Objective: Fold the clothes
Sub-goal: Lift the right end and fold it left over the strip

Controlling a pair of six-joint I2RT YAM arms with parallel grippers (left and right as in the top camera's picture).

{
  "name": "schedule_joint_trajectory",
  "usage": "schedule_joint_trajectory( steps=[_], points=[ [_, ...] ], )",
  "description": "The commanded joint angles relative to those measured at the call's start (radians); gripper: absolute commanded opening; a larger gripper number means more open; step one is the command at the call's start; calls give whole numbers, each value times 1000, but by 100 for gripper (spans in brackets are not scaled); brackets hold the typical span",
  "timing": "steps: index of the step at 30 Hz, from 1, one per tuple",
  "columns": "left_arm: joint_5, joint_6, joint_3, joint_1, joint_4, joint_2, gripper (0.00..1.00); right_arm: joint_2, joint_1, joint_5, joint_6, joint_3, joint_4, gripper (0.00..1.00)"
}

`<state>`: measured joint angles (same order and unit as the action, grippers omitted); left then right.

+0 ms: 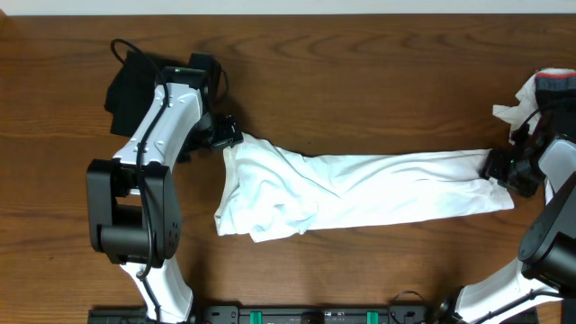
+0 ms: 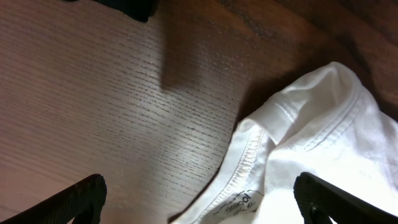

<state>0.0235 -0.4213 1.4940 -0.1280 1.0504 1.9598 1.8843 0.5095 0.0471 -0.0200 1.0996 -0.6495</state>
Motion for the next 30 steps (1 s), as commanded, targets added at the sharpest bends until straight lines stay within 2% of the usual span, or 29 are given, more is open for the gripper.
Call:
schedule_joint_trajectory(
  steps=[1,5,7,10,14,18,30],
  points=[
    [-2,1,-6,1,6,13,98,124,-7,107,-5,-71,3,56],
    [-1,1,-6,1,6,13,98,124,-6,108,-4,-76,-5,49],
    [-1,1,-6,1,6,13,98,124,-6,111,-5,-76,-3,40],
    [-1,1,-6,1,6,13,98,124,-6,115,-5,-75,9,17],
    [-1,1,-6,1,6,13,98,124,-5,113,-20,-60,33,4],
    [-1,1,-6,1,6,13,98,124,18,107,-19,9,-1,1],
    [-1,1,-6,1,6,13,98,124,81,99,-18,328,-284,1]
  ],
)
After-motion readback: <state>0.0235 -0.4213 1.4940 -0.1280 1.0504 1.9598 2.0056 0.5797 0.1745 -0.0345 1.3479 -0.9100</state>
